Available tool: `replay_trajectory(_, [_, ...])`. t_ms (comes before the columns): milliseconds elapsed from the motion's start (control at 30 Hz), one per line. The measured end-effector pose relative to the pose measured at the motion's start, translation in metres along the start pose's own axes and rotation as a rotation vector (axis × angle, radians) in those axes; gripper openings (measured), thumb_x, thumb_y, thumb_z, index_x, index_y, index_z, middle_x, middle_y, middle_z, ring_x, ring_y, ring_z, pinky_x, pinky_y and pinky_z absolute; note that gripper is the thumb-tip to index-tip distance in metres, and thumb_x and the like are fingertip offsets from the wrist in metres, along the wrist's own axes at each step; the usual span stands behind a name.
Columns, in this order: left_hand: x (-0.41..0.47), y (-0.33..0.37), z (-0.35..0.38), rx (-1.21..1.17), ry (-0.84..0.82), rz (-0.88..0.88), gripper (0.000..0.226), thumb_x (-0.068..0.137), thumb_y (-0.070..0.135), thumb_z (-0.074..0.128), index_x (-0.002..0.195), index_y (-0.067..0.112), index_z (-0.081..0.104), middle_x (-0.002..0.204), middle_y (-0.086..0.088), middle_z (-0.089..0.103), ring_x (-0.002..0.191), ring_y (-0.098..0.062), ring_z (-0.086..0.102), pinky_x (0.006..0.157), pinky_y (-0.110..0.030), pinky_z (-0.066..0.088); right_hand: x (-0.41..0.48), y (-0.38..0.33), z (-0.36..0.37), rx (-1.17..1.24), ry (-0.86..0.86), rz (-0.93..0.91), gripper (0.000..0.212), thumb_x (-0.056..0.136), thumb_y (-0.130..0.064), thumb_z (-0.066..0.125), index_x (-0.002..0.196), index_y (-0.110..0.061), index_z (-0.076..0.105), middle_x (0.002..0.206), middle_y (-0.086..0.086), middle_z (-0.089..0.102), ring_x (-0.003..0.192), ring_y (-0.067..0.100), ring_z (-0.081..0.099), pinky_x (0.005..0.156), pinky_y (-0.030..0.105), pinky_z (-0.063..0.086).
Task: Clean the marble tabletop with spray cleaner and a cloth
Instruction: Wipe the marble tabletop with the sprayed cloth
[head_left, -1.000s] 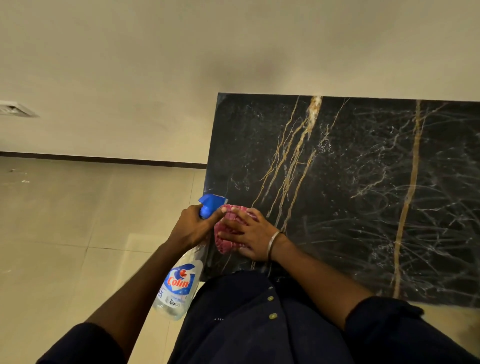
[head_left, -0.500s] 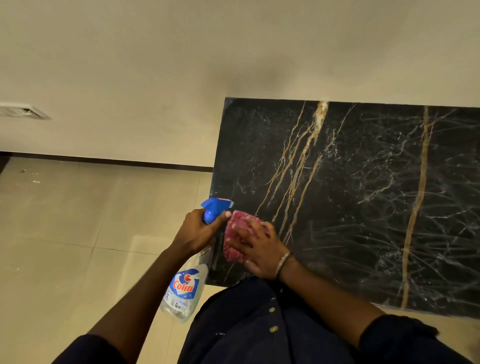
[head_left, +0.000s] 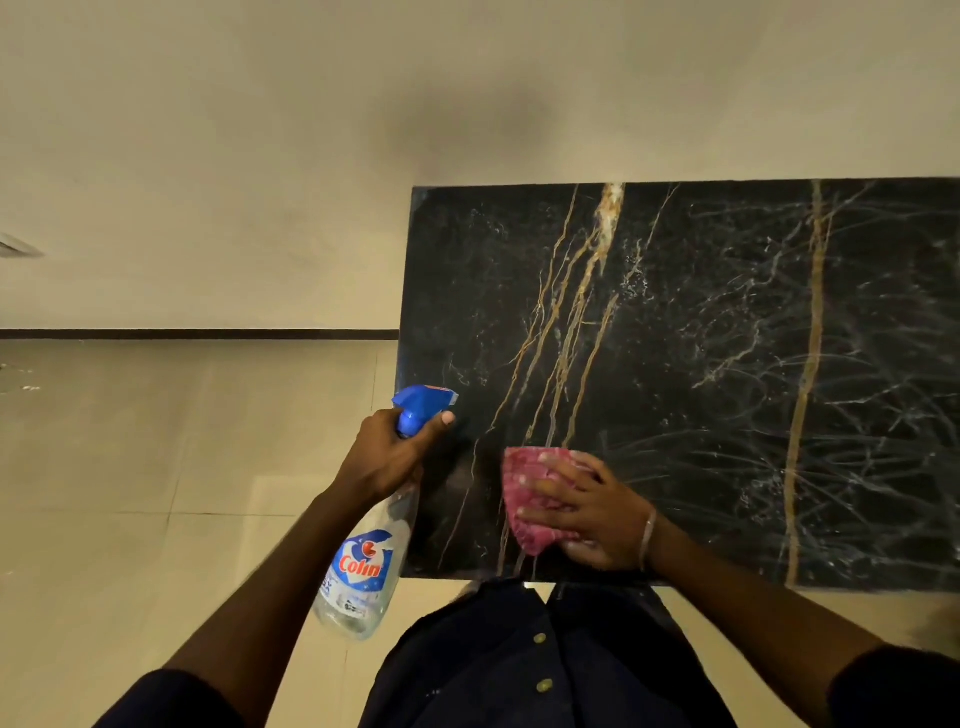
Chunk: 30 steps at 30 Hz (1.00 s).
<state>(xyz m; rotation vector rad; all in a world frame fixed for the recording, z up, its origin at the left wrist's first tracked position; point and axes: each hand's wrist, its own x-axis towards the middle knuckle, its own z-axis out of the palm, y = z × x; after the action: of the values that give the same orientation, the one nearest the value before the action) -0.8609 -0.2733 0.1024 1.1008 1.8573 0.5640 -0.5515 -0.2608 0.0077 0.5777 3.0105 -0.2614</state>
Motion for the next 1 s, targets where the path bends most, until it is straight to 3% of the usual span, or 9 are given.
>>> replay_trajectory(100, [0.004,0.008,0.002,-0.027,-0.007,0.014,0.025,0.091,0.043,0.059,0.085,0.019,0.058,0.066,0.001,0.059,0.061,-0.013,0.058,0.059,-0.02,0.044,-0.002,-0.015,0.001,0.088,0.005,0.325,0.068,0.085,-0.054,0.053,0.149,-0.043,0.033,0.16,-0.002,0.026,0.149,0.03,0.018,0.112,0.062,0.022])
replay_trajectory(167, [0.005,0.012,0.003,-0.026,-0.002,0.036,0.026,0.092,0.042,0.06,0.08,0.019,0.057,0.063,0.002,0.058,0.057,-0.011,0.056,0.056,-0.018,0.043,0.02,-0.04,0.0,0.13,0.011,0.392,0.068,0.086,-0.055,0.05,0.15,-0.04,0.031,0.161,0.001,0.025,0.149,0.034,0.018,0.108,0.065,0.025])
replay_trajectory(300, [0.005,0.019,0.007,-0.02,0.005,0.062,0.031,0.09,0.044,0.061,0.075,0.017,0.058,0.059,0.001,0.057,0.053,-0.01,0.055,0.053,-0.019,0.044,0.051,-0.072,0.005,0.103,0.002,0.094,0.061,0.093,-0.055,0.045,0.15,-0.039,0.031,0.163,0.002,0.019,0.151,0.034,0.009,0.114,0.063,0.017])
replay_trajectory(467, [0.01,0.028,0.011,-0.03,-0.023,0.054,0.032,0.09,0.046,0.06,0.082,0.015,0.06,0.065,-0.003,0.06,0.059,-0.016,0.059,0.057,-0.025,0.048,0.032,-0.03,0.013,0.009,-0.101,-0.258,0.061,0.091,-0.052,0.047,0.15,-0.043,0.031,0.162,-0.002,0.022,0.152,0.031,0.002,0.117,0.061,0.012])
replay_trajectory(533, [0.01,0.033,0.015,-0.025,-0.051,0.058,0.035,0.09,0.048,0.06,0.082,0.013,0.061,0.065,-0.006,0.062,0.06,-0.02,0.061,0.059,-0.03,0.049,0.022,0.002,0.009,-0.004,-0.083,-0.178,0.063,0.091,-0.052,0.047,0.15,-0.044,0.027,0.163,-0.003,0.019,0.152,0.029,0.002,0.117,0.06,0.013])
replay_trajectory(600, [0.009,0.039,0.021,-0.018,-0.076,0.041,0.037,0.089,0.049,0.059,0.081,0.014,0.061,0.067,-0.008,0.062,0.061,-0.021,0.061,0.06,-0.031,0.05,0.016,0.037,-0.001,0.034,-0.043,0.04,0.061,0.093,-0.052,0.044,0.151,-0.045,0.026,0.163,-0.003,0.018,0.152,0.028,0.006,0.117,0.059,0.012])
replay_trajectory(800, [0.011,0.056,0.037,-0.008,-0.108,0.027,0.031,0.091,0.046,0.058,0.082,0.017,0.058,0.069,-0.004,0.059,0.064,-0.016,0.058,0.06,-0.024,0.047,0.027,0.094,-0.028,0.096,-0.044,0.452,0.057,0.095,-0.051,0.036,0.15,-0.044,0.025,0.161,-0.001,0.024,0.15,0.029,0.014,0.116,0.057,0.013])
replay_trajectory(867, [0.011,0.06,0.04,-0.013,-0.109,0.023,0.031,0.091,0.046,0.058,0.082,0.016,0.058,0.069,-0.004,0.06,0.064,-0.016,0.059,0.06,-0.024,0.047,0.023,0.086,-0.026,0.097,-0.058,0.426,0.056,0.096,-0.051,0.033,0.151,-0.043,0.024,0.162,0.0,0.02,0.15,0.032,0.012,0.115,0.06,0.011])
replay_trajectory(1000, [0.014,0.071,0.051,-0.01,-0.06,0.029,0.031,0.091,0.044,0.059,0.076,0.017,0.058,0.063,0.0,0.059,0.056,-0.012,0.056,0.055,-0.02,0.043,-0.021,0.039,-0.007,0.057,-0.05,0.116,0.058,0.097,-0.052,0.037,0.152,-0.044,0.022,0.164,0.001,0.015,0.151,0.033,0.005,0.116,0.061,0.004])
